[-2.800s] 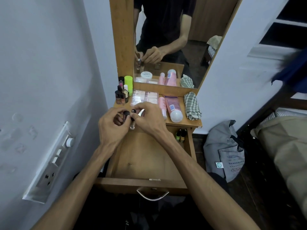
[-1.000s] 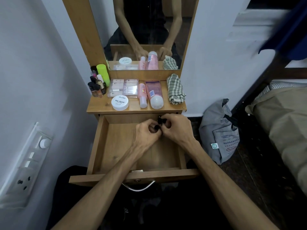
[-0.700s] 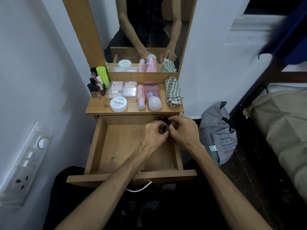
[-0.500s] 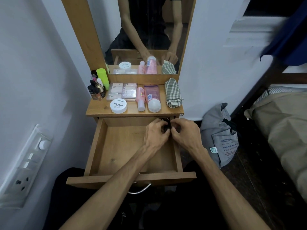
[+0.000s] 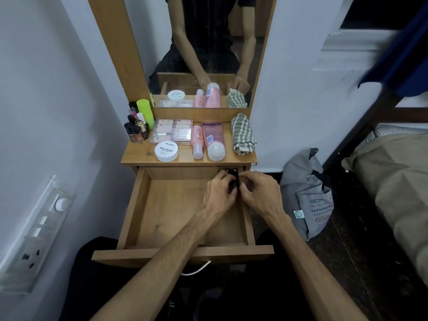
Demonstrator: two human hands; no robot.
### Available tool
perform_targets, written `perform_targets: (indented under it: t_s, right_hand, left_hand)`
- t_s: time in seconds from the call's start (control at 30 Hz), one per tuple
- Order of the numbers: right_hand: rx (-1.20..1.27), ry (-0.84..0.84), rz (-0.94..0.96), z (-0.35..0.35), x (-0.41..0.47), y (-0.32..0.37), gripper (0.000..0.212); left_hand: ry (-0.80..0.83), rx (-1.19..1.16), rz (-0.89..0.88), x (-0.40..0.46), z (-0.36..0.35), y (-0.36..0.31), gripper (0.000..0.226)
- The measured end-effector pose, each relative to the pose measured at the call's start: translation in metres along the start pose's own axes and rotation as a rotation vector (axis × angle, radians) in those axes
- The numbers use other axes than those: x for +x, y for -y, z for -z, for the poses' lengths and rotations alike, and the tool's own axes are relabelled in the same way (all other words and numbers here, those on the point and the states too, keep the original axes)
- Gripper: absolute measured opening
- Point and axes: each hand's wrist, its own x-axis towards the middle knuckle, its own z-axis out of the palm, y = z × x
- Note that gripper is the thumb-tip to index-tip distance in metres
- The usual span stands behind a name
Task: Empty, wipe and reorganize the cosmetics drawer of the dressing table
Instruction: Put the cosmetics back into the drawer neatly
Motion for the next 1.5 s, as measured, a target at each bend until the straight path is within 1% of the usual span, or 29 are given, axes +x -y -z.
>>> perform_targets:
  t_s: [0.2, 0.33, 0.47, 0.57, 0.67, 0.73, 0.87, 1.0, 1.07, 1.13, 1.2, 1.27, 1.33, 1.5]
  right_hand:
    - [0.009, -0.017, 0.057, 0.003, 0.003, 0.008, 0.029]
    - [0.040, -0.041, 0.083, 0.008, 0.008, 0.022, 0.026]
    - [0.095, -0.083, 0.144, 0.008, 0.019, 0.047, 0.021]
    - [0.117, -0.116, 0.230, 0.005, 0.029, 0.071, 0.018]
    - [0.154, -0.116, 0.290, -0.004, 0.041, 0.095, 0.018]
    - [0.151, -0.088, 0.311, -0.012, 0.049, 0.112, 0.017]
    - [0.167, -0.073, 0.309, -0.033, 0.068, 0.151, 0.019]
    - [0.127, -0.050, 0.292, -0.056, 0.090, 0.185, 0.021]
    - [0.107, -0.032, 0.309, -0.065, 0.101, 0.200, 0.023]
    - [0.092, -0.022, 0.331, -0.073, 0.112, 0.215, 0.025]
    - [0.082, -0.012, 0.343, -0.081, 0.121, 0.227, 0.028]
    - [0.048, 0.012, 0.344, -0.088, 0.129, 0.237, 0.036]
    - [-0.005, 0.042, 0.348, -0.094, 0.137, 0.243, 0.040]
    - [-0.082, 0.088, 0.348, -0.103, 0.144, 0.249, 0.033]
  left_hand:
    - [0.002, 0.012, -0.031, -0.002, 0.002, 0.001, 0.027]
    - [-0.054, -0.025, -0.079, -0.007, 0.012, -0.002, 0.022]
    - [-0.186, -0.101, -0.114, -0.009, 0.040, -0.004, 0.020]
    - [-0.298, -0.090, -0.125, -0.012, 0.070, 0.005, 0.007]
    - [-0.376, -0.104, -0.115, -0.010, 0.105, 0.022, 0.008]
    - [-0.421, -0.108, -0.094, -0.007, 0.128, 0.038, 0.007]
    - [-0.552, -0.087, 0.015, 0.006, 0.168, 0.074, 0.011]
    - [-0.653, -0.096, 0.178, 0.027, 0.198, 0.108, 0.015]
    - [-0.654, -0.067, 0.259, 0.038, 0.209, 0.123, 0.025]
    - [-0.576, -0.012, 0.305, 0.046, 0.216, 0.137, 0.037]
    - [-0.479, 0.024, 0.321, 0.052, 0.221, 0.146, 0.045]
    - [-0.423, 0.054, 0.317, 0.055, 0.223, 0.151, 0.045]
    - [-0.400, 0.049, 0.297, 0.056, 0.223, 0.153, 0.044]
    - [-0.426, 0.015, 0.276, 0.056, 0.222, 0.153, 0.035]
